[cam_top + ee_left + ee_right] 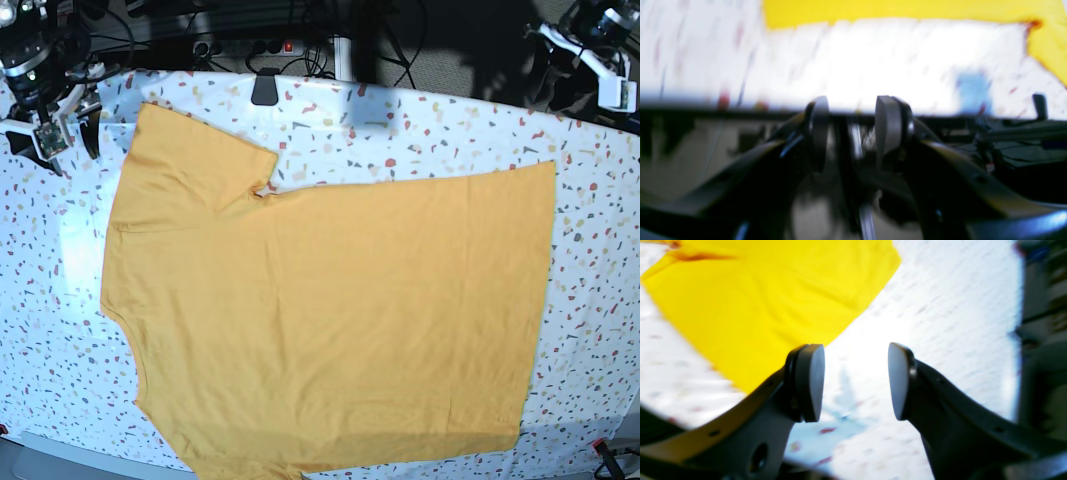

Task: Fold the T-shirt properly
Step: 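Move both grippers down to the shirt's shoulder edges by the collar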

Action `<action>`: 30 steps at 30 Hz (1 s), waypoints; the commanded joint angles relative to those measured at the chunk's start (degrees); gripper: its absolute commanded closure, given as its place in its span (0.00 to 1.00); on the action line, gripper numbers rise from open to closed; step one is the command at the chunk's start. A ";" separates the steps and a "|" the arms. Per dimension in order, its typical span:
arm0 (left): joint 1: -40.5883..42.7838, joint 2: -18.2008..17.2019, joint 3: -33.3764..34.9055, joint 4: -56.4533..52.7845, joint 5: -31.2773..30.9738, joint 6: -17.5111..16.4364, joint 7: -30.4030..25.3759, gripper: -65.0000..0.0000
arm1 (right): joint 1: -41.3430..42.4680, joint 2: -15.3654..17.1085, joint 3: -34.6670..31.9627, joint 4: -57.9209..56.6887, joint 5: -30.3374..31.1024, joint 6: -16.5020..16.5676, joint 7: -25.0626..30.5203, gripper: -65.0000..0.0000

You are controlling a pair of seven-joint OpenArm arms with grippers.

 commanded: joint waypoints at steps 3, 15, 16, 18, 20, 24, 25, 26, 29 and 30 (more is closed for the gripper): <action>-3.52 -3.43 2.54 0.98 -0.33 0.03 -1.31 0.64 | 0.90 1.18 0.66 0.79 -7.69 -0.35 1.16 0.53; -10.14 -19.54 24.13 0.98 49.22 9.18 -14.75 0.64 | 0.92 5.05 0.66 0.81 -14.16 -0.37 0.57 0.53; -10.64 -19.23 24.90 0.98 51.80 12.04 -14.80 0.64 | 0.92 5.05 0.66 0.81 -14.16 -0.37 0.52 0.53; -11.78 -18.75 26.16 0.98 53.57 16.15 -14.82 0.64 | 0.94 4.90 0.66 0.81 -14.16 -0.35 0.52 0.53; -13.03 -18.43 27.63 0.98 56.92 16.26 -15.02 0.64 | 0.92 4.92 0.66 0.81 -14.16 -0.33 0.52 0.53; -14.58 -19.93 31.26 0.94 62.95 16.28 -14.99 0.58 | 0.92 4.94 0.66 0.81 -14.12 -0.31 0.50 0.53; -14.67 -21.00 32.37 0.92 62.97 16.28 -14.95 0.54 | 0.92 4.94 0.66 0.81 -14.10 -0.31 0.50 0.53; -14.80 -22.25 33.42 0.92 62.97 16.28 -14.86 0.49 | 0.92 4.94 0.66 0.81 -14.10 -0.33 0.52 0.53; -15.28 -26.16 36.26 0.81 62.03 16.33 -13.68 0.43 | 0.92 4.94 0.66 0.81 -13.70 -0.31 0.50 0.53; -15.26 -27.30 36.76 0.81 61.37 16.33 -13.66 0.43 | 0.94 4.94 0.66 0.81 -12.39 -0.33 0.52 0.53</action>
